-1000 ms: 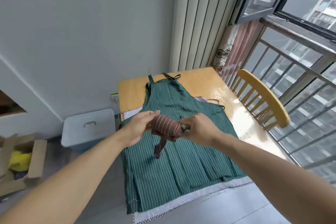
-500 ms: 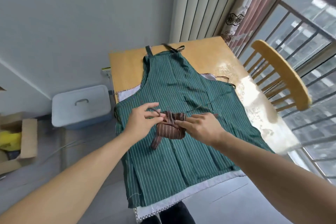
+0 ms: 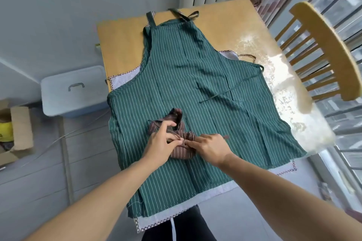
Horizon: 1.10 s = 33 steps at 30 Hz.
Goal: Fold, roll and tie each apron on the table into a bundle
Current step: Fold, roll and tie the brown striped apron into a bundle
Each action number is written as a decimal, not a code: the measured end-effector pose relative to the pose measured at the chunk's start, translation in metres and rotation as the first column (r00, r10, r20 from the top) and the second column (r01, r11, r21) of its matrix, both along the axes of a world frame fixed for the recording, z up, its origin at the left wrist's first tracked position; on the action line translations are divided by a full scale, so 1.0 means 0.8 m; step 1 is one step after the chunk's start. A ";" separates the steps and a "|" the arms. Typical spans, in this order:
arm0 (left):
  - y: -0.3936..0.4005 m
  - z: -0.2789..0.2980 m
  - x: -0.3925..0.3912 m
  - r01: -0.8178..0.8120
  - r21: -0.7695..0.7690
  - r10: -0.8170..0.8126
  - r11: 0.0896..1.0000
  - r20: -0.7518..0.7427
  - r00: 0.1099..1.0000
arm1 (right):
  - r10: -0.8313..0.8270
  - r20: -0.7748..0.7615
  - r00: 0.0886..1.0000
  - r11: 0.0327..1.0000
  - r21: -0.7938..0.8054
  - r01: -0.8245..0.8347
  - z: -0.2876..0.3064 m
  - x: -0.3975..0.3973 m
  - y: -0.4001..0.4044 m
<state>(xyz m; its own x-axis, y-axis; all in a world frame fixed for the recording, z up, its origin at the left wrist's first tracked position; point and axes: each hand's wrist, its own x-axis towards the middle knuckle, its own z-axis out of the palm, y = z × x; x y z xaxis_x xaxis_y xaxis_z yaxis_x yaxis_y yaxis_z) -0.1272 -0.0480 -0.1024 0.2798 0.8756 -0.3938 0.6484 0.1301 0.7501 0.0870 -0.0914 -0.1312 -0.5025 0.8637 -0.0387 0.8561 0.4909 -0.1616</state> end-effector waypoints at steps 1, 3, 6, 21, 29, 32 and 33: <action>0.000 -0.001 0.004 0.018 0.016 -0.018 1.000 -0.021 1.000 | -0.025 -0.001 1.000 1.000 -0.006 0.025 -0.003 0.000 -0.004; 0.002 -0.002 0.010 0.111 0.074 -0.107 0.991 -0.062 0.992 | -0.082 -0.011 0.997 0.995 -0.049 0.081 -0.006 -0.001 -0.013; -0.003 -0.006 0.012 0.230 0.096 -0.221 0.968 -0.094 0.971 | -0.216 -0.024 0.976 0.957 -0.204 0.207 0.005 -0.013 -0.034; -0.031 -0.010 0.020 0.108 0.065 -0.105 0.992 -0.050 0.993 | -0.984 -0.003 0.177 0.091 -0.865 0.494 0.004 -0.040 0.007; -0.036 -0.011 0.013 0.168 0.079 -0.165 0.983 -0.040 0.986 | -0.983 -0.123 0.140 0.172 -0.885 0.433 0.001 -0.045 0.013; -0.028 -0.017 0.015 0.068 0.044 -0.068 0.997 0.013 0.998 | -0.988 -0.110 0.112 0.149 -0.884 0.443 -0.003 -0.047 0.020; -0.024 -0.017 0.017 0.037 0.049 -0.037 0.998 0.013 0.999 | -0.987 -0.116 0.107 0.152 -0.885 0.440 -0.001 -0.047 0.020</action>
<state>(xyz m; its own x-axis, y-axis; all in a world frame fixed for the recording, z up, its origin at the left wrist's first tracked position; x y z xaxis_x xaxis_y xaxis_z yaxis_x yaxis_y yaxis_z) -0.1133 -0.0673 -0.1161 0.3176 0.8826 -0.3466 0.6412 0.0694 0.7642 0.0495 -0.0757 -0.1318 0.2919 0.6256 -0.7235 0.1637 -0.7780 -0.6066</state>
